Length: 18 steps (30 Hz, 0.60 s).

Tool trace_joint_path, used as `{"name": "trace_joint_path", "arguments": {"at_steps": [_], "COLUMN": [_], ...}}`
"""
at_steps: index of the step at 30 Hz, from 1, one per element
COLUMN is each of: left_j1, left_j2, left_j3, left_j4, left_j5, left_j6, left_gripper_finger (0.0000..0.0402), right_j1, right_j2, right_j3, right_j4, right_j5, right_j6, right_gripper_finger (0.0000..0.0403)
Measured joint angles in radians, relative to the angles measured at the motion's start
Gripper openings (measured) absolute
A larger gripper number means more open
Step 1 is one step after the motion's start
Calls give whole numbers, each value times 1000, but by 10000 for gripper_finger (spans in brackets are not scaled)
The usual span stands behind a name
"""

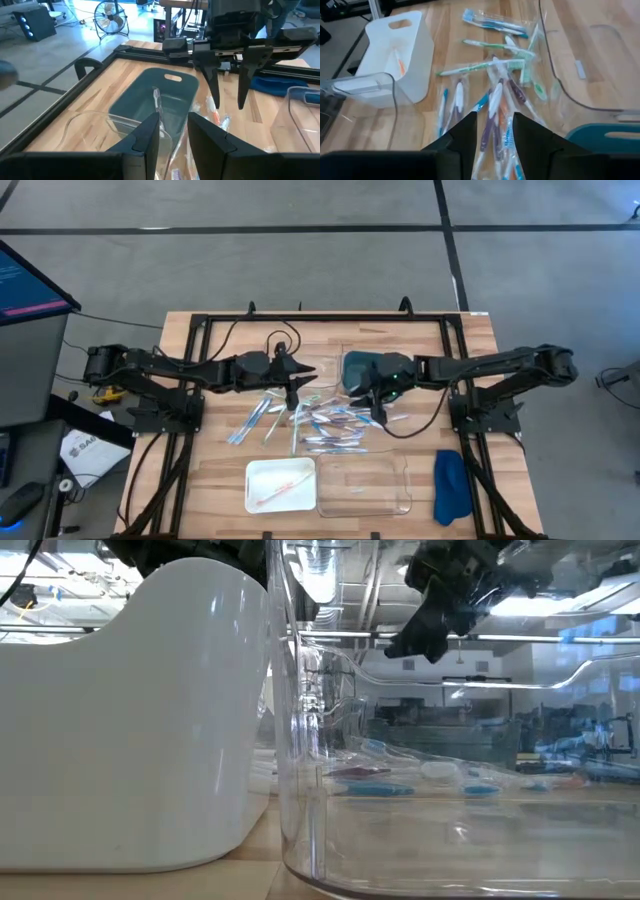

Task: Pick & Place Toothbrushes
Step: Put the blue toothbrush into the top transparent bin

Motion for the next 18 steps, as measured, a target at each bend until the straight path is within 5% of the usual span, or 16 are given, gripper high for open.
{"name": "trace_joint_path", "arguments": {"at_steps": [11,18], "left_j1": [3,3], "left_j2": [0,0], "left_j3": [0,0], "left_j4": [-1,27], "left_j5": [-1,-1], "left_j6": [33,59], "left_gripper_finger": [95,95], "right_j1": [31,73], "right_j2": [-2,-2], "right_j3": [1,1], "right_j4": [-95,-99], "right_j5": [1,104], "right_j6": [41,49], "right_gripper_finger": [118,118]}}
